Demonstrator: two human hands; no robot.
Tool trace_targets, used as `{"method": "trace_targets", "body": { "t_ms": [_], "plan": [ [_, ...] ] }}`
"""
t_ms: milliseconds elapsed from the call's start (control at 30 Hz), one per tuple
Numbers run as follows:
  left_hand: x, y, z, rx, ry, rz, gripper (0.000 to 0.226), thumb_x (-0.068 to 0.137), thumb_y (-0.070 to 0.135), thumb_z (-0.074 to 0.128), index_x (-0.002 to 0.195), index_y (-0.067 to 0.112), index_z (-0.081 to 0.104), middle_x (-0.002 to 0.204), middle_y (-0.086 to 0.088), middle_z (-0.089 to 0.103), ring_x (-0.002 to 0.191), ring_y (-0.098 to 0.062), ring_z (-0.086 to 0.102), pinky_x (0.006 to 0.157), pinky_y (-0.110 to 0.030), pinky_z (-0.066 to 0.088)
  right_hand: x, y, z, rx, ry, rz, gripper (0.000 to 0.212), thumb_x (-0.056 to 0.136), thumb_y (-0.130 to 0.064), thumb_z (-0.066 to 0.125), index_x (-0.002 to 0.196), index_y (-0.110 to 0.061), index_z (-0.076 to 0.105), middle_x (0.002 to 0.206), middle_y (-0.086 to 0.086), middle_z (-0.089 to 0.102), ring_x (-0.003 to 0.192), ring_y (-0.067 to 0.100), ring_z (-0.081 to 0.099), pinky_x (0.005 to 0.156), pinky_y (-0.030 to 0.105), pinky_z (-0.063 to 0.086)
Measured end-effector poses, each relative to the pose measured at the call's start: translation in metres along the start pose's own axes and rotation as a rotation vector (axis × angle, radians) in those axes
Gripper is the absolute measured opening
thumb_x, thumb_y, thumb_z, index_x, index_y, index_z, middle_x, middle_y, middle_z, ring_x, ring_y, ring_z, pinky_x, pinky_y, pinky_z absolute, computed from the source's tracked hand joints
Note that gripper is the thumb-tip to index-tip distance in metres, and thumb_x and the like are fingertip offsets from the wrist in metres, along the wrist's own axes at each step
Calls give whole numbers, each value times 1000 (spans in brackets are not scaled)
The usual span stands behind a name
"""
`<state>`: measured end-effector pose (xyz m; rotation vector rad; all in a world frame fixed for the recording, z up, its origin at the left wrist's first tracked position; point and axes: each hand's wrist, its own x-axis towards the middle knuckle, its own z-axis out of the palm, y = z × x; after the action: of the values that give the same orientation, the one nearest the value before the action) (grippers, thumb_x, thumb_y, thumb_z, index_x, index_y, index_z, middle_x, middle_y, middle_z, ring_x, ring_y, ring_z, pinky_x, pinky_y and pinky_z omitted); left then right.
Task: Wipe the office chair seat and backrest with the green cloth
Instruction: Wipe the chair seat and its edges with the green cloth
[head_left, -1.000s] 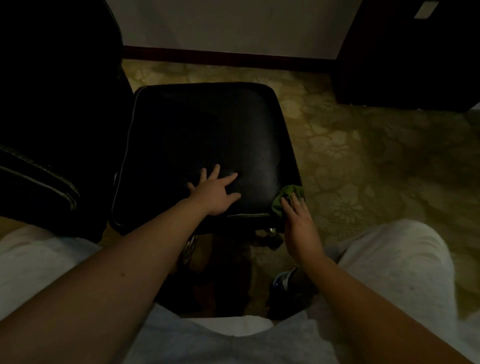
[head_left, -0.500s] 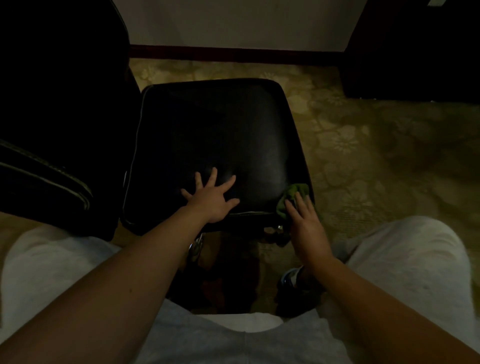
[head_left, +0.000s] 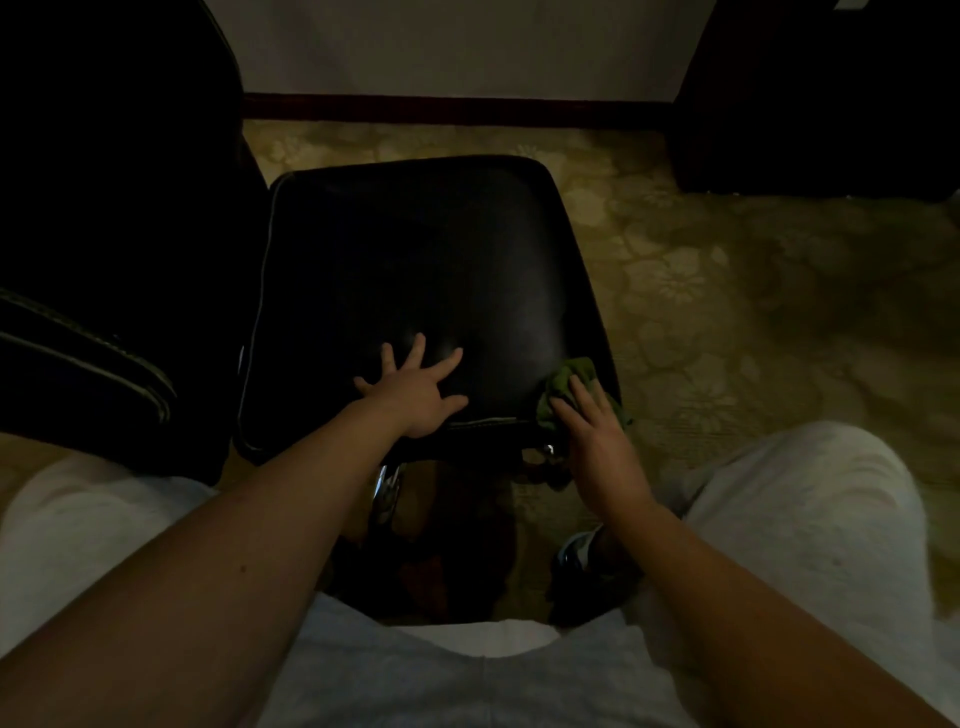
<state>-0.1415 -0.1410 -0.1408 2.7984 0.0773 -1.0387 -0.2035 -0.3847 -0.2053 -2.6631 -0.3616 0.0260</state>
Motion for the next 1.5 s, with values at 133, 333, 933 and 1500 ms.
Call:
{"method": "trace_targets", "body": {
  "t_ms": [133, 333, 933, 1500],
  "plan": [
    [-3, 2, -7, 12, -47, -1, 72, 100, 59, 41, 152, 54, -9, 163, 2, -30, 148, -42, -25, 115, -73, 3, 3, -7, -1, 12, -7, -37, 60, 86, -2, 65, 143, -7, 47, 160, 16, 24, 148, 39, 8, 116, 50, 26],
    [-3, 5, -5, 17, -38, -21, 71, 100, 62, 39, 152, 54, -9, 163, 3, -31, 148, -41, -25, 114, -73, 3, 11, -16, 14, -80, -20, -215, 61, 76, -9, 80, 133, -11, 60, 151, 16, 42, 142, 44, 27, 111, 58, 28],
    [-9, -23, 3, 16, 83, -11, 65, 100, 65, 31, 153, 54, -4, 166, 0, -24, 150, -38, -22, 115, -72, 0, 17, -18, 20, 106, 150, -134, 34, 86, -21, 75, 119, -14, 71, 144, 11, 52, 141, 37, 35, 114, 56, 32],
    [-9, -42, 1, 53, 72, 44, 64, 100, 65, 31, 152, 56, -5, 165, 4, -25, 150, -38, -23, 113, -75, -2, 23, -37, 26, 112, 129, -223, 30, 87, -18, 74, 117, -15, 72, 144, 12, 52, 141, 38, 36, 116, 56, 23]
  ]
}}
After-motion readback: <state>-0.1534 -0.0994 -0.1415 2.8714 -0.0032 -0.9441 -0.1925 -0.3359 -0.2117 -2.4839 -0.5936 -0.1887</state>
